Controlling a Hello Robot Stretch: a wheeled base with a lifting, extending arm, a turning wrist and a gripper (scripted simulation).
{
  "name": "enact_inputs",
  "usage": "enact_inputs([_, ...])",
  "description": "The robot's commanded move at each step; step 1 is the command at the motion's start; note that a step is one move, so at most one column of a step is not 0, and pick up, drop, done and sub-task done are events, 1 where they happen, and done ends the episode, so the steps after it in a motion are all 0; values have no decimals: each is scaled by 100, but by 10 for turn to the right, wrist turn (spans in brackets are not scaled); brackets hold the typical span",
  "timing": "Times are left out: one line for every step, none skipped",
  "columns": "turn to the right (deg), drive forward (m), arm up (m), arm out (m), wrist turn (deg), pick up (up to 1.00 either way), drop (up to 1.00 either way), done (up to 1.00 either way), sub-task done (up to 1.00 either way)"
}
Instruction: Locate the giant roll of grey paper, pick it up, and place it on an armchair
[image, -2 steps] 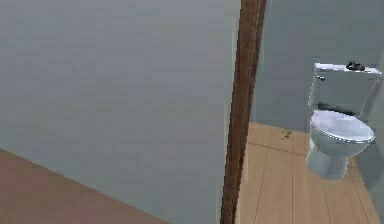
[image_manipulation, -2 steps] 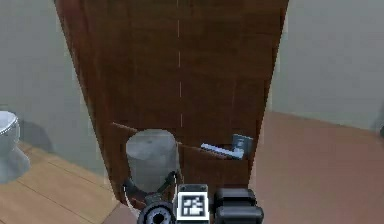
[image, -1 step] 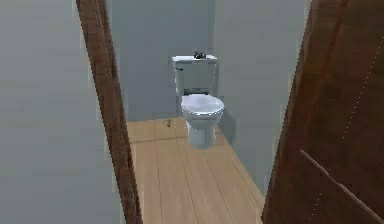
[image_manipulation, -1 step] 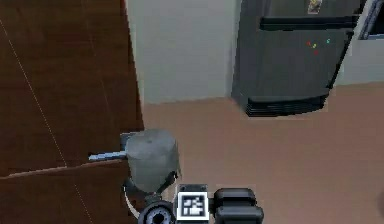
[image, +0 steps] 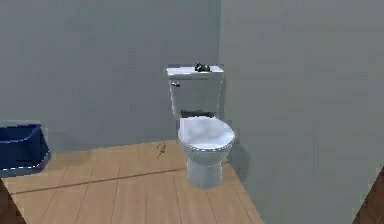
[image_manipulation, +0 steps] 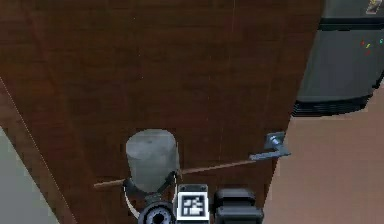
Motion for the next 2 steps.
enact_inputs([-210,0,0,0,0,0,0,0,0])
enact_inputs([0,75,0,0,0,0,0,0,0])
